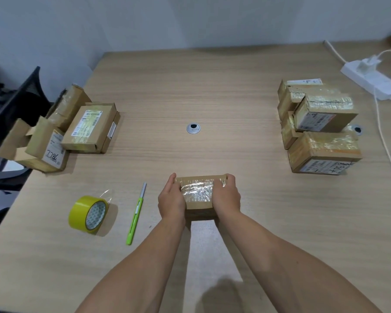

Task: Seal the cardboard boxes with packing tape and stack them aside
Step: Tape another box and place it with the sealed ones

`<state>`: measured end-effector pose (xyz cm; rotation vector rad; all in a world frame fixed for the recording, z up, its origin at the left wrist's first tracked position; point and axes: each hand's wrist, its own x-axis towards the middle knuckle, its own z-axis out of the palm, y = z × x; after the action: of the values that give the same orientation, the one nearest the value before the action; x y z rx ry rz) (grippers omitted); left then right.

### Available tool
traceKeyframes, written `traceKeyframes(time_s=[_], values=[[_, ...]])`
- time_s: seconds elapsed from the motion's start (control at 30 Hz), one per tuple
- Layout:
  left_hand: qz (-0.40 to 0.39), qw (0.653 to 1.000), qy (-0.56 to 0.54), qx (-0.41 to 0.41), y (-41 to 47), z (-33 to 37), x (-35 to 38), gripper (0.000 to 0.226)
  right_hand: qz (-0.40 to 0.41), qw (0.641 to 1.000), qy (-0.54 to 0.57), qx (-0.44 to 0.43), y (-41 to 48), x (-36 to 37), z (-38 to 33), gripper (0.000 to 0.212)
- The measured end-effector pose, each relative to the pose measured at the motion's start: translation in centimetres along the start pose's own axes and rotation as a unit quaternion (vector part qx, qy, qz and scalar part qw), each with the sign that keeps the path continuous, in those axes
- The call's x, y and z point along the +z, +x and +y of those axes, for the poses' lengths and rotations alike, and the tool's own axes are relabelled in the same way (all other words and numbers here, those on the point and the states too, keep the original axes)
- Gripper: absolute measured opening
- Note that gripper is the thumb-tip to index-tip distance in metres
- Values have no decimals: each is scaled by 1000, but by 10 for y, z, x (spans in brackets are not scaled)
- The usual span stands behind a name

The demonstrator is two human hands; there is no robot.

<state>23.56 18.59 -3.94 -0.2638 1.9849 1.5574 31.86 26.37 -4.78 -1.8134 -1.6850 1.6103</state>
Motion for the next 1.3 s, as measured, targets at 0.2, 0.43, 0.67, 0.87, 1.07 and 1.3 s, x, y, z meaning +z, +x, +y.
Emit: traceKeyframes(time_s=[0.2,0.43,0.67,0.87,1.07,1.3], values=[[-94,987,110,70,-2,-7,-13,54,-38,999,8,-29,-5,-8,10,62],[-165,957,205,120,0,-13,-25,97,-56,993,25,-98,-16,-11,27,91],[-176,984,24,16,3,-7,-26,67,-82,992,57,-71,-16,-18,27,61],[-158,983,-75,-49,5,-2,-24,56,-86,989,103,-60,-14,-22,25,51],[-150,984,-79,-54,13,-12,-28,45,-94,988,119,-43,-12,-26,24,49],[-89,992,88,31,7,-11,-11,72,-39,999,-4,-30,-6,-7,9,82]])
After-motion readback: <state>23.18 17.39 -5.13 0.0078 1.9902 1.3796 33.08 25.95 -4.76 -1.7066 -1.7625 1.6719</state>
